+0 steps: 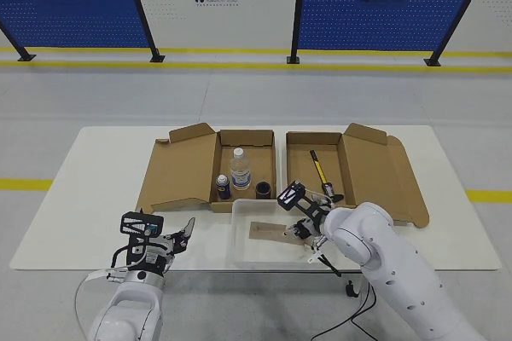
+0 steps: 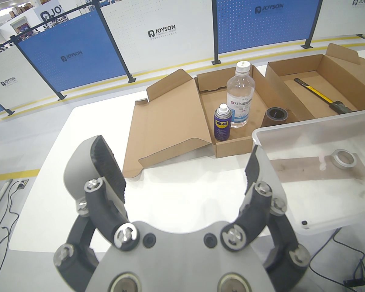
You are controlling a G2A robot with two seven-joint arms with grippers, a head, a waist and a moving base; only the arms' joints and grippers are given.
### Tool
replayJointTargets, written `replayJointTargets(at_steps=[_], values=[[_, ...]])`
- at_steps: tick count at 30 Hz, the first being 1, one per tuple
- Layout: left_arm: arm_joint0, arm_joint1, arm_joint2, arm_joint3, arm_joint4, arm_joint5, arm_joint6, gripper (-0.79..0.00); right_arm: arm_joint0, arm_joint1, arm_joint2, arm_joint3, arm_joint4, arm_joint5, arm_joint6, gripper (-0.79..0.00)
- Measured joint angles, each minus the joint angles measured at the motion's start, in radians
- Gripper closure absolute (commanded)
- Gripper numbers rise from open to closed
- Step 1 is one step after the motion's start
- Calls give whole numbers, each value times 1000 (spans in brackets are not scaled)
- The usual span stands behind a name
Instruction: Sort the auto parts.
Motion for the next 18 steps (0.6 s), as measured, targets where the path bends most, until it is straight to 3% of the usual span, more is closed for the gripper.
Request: replayJointTargets(at_steps=[18], values=[[0, 0, 0, 0, 0, 0, 0, -785, 124, -60, -141, 308, 159, -37, 24, -785]])
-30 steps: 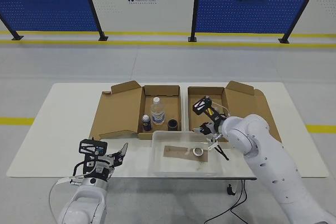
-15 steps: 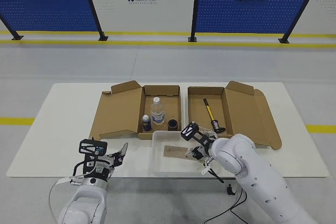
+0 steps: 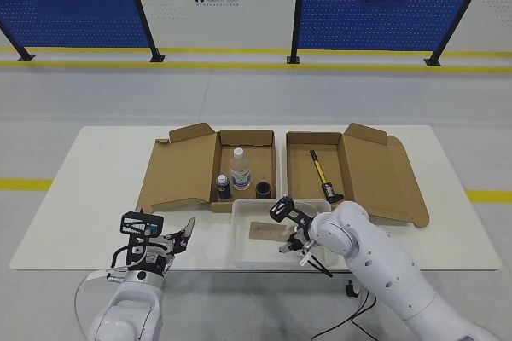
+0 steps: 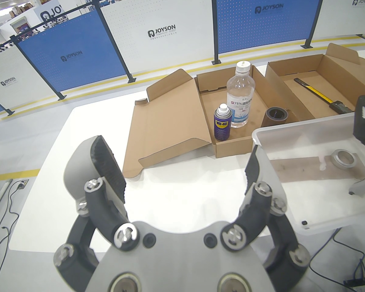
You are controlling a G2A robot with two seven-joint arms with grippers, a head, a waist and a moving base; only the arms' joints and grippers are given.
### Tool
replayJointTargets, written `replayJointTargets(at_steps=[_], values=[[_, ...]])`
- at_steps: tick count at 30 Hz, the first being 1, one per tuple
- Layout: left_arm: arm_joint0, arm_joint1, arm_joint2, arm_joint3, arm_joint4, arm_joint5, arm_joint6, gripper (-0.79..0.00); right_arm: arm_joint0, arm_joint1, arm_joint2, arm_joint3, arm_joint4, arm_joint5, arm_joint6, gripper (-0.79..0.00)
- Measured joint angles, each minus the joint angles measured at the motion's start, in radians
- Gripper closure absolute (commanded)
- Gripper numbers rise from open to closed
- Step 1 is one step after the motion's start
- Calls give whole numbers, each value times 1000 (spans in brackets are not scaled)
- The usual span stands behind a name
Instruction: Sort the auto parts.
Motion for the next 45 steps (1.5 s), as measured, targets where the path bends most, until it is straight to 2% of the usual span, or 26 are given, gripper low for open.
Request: replayJointTargets(at_steps=[11, 24, 38, 43, 45], values=[[0, 0, 0, 0, 0, 0, 0, -785, 98, -44, -83, 151, 29, -27, 9, -785], [0, 0, 0, 0, 0, 0, 0, -785, 150, -84, -141, 266, 91, -73, 17, -785], [0, 0, 0, 0, 0, 0, 0, -785, 159, -97, -152, 226, 188, -115, 107, -785], [0, 0, 0, 0, 0, 0, 0, -785, 164, -91, -145, 179, 162, -87, 143, -785], [0, 0, 0, 0, 0, 0, 0, -785, 167, -84, -132, 159, 121, -62, 153, -656]])
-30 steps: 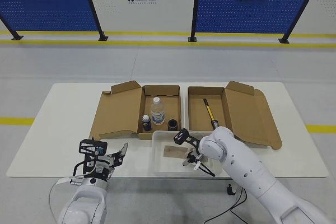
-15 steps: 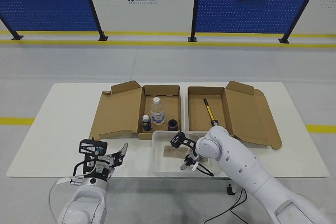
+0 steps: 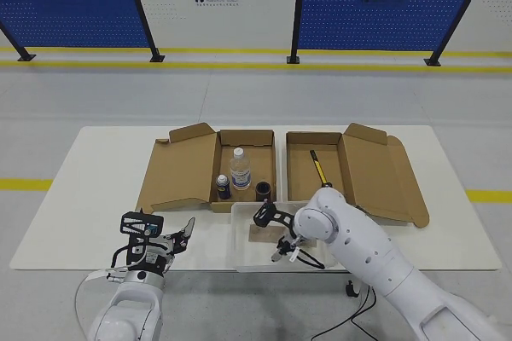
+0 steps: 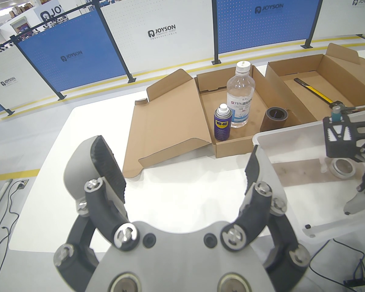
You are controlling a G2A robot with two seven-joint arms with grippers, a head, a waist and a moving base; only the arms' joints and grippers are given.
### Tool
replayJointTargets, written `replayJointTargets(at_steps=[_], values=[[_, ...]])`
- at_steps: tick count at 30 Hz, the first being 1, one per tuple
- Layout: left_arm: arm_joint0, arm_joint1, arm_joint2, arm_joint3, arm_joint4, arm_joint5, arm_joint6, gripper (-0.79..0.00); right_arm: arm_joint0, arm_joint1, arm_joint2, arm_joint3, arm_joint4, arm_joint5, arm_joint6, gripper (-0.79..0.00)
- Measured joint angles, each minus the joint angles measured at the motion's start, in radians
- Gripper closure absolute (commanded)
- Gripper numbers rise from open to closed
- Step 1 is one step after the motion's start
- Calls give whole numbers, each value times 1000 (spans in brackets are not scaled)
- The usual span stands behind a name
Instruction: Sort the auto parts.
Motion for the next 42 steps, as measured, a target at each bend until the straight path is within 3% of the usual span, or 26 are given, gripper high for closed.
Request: replayJointTargets(at_steps=[1, 2, 6, 22, 42], values=[[0, 0, 0, 0, 0, 0, 0, -785, 0, 4, 6, -8, -19, 11, 6, -453], [0, 0, 0, 0, 0, 0, 0, -785, -1, 8, 12, -17, -44, 24, 15, -382], [0, 0, 0, 0, 0, 0, 0, -785, -9, 18, 27, -30, -92, 38, 33, -283], [0, 0, 0, 0, 0, 0, 0, -785, -14, 22, 47, 2, -141, 58, 7, -302], [0, 0, 0, 0, 0, 0, 0, -785, 23, -24, -14, 155, -159, 49, -98, -256]])
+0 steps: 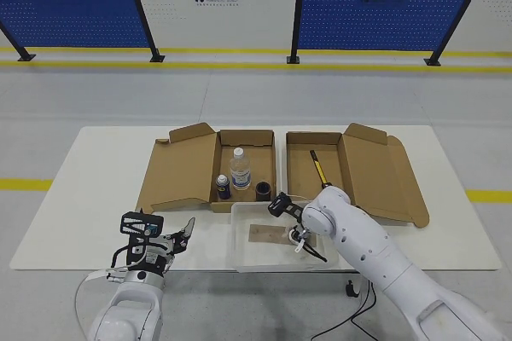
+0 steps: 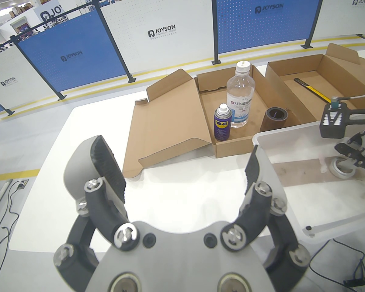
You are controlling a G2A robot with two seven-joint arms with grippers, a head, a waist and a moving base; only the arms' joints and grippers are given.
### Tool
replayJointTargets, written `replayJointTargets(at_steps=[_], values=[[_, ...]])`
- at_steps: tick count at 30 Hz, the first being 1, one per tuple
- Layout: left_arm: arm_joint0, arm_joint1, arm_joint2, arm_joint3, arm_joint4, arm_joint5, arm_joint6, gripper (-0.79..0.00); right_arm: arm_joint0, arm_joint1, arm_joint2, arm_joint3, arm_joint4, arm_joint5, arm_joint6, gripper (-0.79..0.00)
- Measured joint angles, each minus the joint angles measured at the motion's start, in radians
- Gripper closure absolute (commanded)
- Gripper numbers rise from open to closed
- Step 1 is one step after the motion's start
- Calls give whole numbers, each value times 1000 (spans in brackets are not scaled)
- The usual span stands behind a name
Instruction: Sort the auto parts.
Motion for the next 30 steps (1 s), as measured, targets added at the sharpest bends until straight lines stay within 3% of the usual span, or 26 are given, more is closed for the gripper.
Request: replayJointTargets(at_steps=[5, 8, 16, 21, 30], values=[[0, 0, 0, 0, 0, 0, 0, -785, 10, -12, -10, 31, 18, -11, -1, -160], [0, 0, 0, 0, 0, 0, 0, -785, 14, -19, -18, 42, 22, -14, 5, 0], [0, 0, 0, 0, 0, 0, 0, -785, 13, -21, 3, 21, 48, -15, 2, 0], [0, 0, 0, 0, 0, 0, 0, -785, -27, -1, 76, -62, 122, -18, -21, 0], [0, 0, 0, 0, 0, 0, 0, -785, -221, 56, 354, -206, 577, -124, -144, 0]])
